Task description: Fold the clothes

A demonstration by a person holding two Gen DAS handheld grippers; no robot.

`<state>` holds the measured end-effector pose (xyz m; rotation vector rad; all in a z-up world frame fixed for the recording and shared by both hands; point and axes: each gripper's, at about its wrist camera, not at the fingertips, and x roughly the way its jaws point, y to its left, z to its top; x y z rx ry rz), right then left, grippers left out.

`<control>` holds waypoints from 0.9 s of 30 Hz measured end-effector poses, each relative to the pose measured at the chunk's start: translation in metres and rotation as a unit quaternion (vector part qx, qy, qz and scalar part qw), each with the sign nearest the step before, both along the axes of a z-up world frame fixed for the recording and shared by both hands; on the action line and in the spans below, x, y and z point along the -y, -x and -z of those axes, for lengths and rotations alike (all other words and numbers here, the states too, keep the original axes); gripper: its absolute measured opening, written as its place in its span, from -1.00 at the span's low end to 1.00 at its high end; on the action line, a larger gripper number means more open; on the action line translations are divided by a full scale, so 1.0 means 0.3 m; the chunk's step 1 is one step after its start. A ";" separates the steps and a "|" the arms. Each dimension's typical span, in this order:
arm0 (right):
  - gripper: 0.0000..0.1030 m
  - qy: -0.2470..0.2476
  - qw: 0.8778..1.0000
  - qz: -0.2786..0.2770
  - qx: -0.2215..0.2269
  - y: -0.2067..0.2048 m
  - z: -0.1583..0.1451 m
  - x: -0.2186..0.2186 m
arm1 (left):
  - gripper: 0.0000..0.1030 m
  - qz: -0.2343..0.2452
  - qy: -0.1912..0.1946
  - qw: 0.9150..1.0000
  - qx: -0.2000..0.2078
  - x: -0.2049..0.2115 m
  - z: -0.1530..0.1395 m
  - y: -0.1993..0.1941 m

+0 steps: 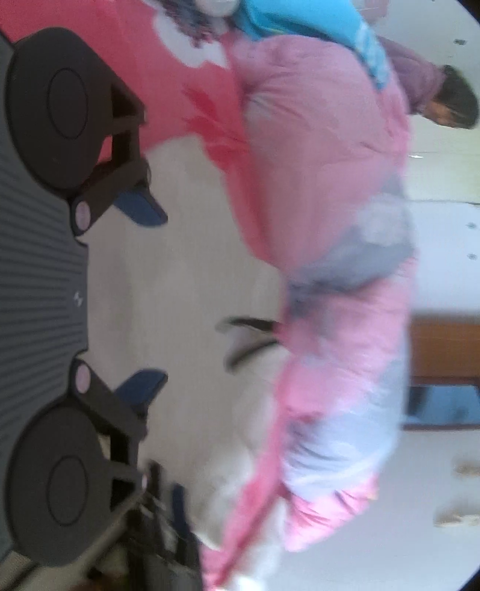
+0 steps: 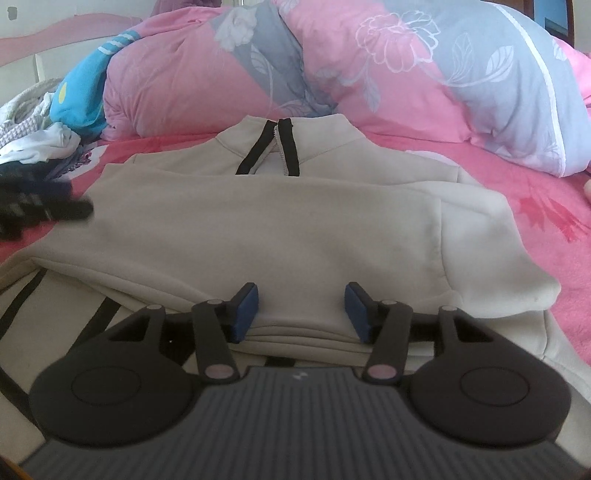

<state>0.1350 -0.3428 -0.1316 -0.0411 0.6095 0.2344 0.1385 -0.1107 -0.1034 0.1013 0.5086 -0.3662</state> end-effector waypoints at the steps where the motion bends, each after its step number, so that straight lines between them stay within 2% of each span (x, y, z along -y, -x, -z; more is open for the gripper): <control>1: 0.02 0.001 1.000 0.000 0.001 0.001 0.001 -0.002 | 0.77 0.005 -0.011 1.000 -0.003 0.028 0.007 -0.007; 4: 0.02 0.002 1.000 0.002 0.000 0.004 -0.001 -0.002 | 0.78 0.006 -0.053 0.998 -0.027 0.102 0.078 -0.038; 6: 0.03 0.006 1.000 0.003 0.001 0.005 -0.002 -0.007 | 0.88 -0.001 -0.069 0.996 -0.050 0.126 0.158 -0.060; 10: 0.11 0.016 1.000 0.008 0.001 0.006 -0.004 -0.016 | 0.91 -0.002 -0.027 0.997 -0.069 0.085 0.154 -0.075; 14: 0.20 0.023 1.000 0.014 0.000 0.005 -0.009 -0.017 | 0.95 -0.001 -0.029 0.997 -0.069 0.087 0.156 -0.074; 19: 0.59 0.037 0.999 0.033 -0.001 0.000 -0.009 -0.019 | 0.99 -0.001 -0.028 0.997 -0.070 0.088 0.155 -0.077; 27: 0.69 0.025 0.999 0.032 -0.006 -0.003 -0.010 -0.005 | 0.99 -0.001 -0.027 0.997 -0.070 0.086 0.152 -0.077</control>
